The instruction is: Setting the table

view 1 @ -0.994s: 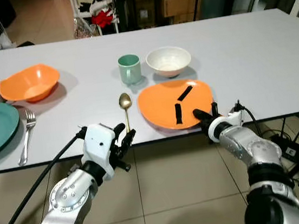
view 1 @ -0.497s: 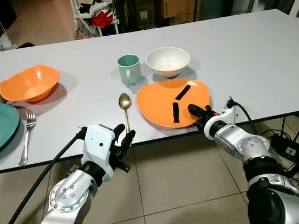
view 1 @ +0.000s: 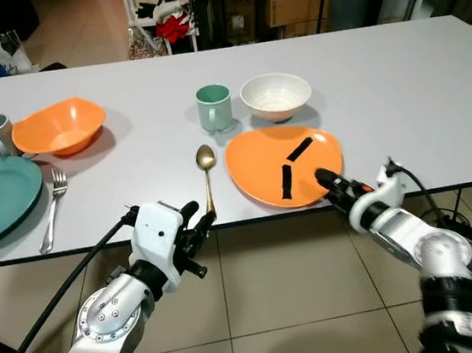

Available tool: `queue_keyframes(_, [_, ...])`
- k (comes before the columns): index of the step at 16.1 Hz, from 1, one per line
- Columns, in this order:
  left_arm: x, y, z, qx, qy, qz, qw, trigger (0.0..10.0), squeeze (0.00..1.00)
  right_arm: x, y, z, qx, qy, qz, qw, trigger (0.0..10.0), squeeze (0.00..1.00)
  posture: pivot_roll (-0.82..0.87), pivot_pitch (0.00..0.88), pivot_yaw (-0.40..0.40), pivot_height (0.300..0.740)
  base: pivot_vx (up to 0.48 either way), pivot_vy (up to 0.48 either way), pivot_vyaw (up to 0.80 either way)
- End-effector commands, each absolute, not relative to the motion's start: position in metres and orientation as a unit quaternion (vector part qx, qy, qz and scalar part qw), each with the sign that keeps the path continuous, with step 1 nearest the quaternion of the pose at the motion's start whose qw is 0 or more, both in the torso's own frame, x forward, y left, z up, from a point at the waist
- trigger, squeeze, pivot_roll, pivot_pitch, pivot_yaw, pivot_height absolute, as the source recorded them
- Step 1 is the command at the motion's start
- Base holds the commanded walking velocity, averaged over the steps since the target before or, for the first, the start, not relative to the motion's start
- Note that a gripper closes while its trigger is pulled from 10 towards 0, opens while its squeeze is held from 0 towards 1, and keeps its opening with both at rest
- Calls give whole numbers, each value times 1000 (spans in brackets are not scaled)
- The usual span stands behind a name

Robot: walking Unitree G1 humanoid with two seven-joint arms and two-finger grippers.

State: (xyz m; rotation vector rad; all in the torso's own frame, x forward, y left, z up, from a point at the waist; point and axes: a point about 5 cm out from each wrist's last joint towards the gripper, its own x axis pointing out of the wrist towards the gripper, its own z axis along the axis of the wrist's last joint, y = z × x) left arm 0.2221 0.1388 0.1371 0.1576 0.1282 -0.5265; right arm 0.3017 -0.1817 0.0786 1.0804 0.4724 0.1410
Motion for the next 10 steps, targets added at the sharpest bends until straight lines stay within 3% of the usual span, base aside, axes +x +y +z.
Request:
queue_keyframes(1, [223, 136, 141, 81, 56, -265, 959, 10000, 0, 296, -186, 86, 503, 218, 69, 834, 10000, 1000, 111, 0, 41, 740, 0, 0, 0])
queue_keyframes(7, [226, 136, 139, 86, 55, -264, 959, 10000, 0, 273, -186, 104, 461, 215, 83, 857, 10000, 1000, 95, 0, 46, 740, 0, 0, 0])
queue_keyframes(10, [227, 134, 139, 85, 55, -268, 958, 10000, 0, 281, -175, 100, 456, 226, 78, 857, 10000, 1000, 90, 0, 55, 740, 0, 0, 0])
